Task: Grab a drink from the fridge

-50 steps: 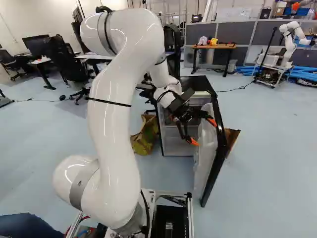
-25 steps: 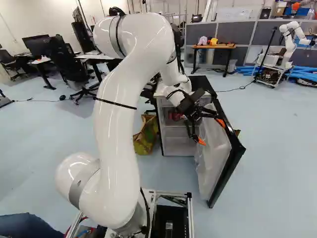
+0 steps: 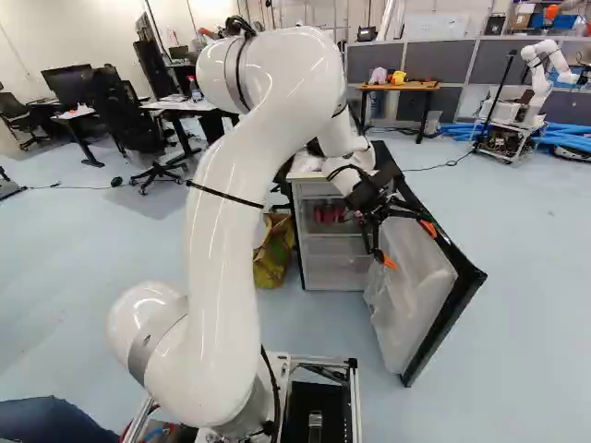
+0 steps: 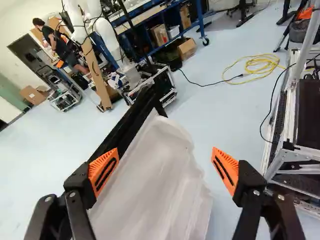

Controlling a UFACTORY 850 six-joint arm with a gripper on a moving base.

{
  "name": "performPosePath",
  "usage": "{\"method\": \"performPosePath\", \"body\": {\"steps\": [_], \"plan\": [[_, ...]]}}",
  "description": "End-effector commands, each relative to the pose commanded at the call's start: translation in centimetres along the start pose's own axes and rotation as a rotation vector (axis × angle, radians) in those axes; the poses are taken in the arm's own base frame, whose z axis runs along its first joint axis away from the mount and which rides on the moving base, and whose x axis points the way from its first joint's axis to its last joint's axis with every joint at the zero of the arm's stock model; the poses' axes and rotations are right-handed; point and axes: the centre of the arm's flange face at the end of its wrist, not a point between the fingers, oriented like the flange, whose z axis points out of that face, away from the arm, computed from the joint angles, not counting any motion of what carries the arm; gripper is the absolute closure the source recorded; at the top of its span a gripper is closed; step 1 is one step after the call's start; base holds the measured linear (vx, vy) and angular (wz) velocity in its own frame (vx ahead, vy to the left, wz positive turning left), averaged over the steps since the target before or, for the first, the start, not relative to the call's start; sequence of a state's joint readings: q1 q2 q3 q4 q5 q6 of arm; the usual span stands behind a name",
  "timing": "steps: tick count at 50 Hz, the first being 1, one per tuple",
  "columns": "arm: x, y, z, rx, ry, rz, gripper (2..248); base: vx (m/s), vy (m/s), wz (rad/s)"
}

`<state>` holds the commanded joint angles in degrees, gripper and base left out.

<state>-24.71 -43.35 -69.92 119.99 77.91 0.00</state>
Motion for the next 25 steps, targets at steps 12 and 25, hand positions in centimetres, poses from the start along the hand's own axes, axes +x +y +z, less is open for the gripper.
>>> {"method": "performPosePath", "body": {"steps": [12,25], "plan": [[-0.1,-2.1,1.2,-0.024,0.000,0.038,3,0.000,0.000,0.000],[0.0,-2.2,1.3,-0.023,0.001,0.039,3,0.000,0.000,0.000]]}}
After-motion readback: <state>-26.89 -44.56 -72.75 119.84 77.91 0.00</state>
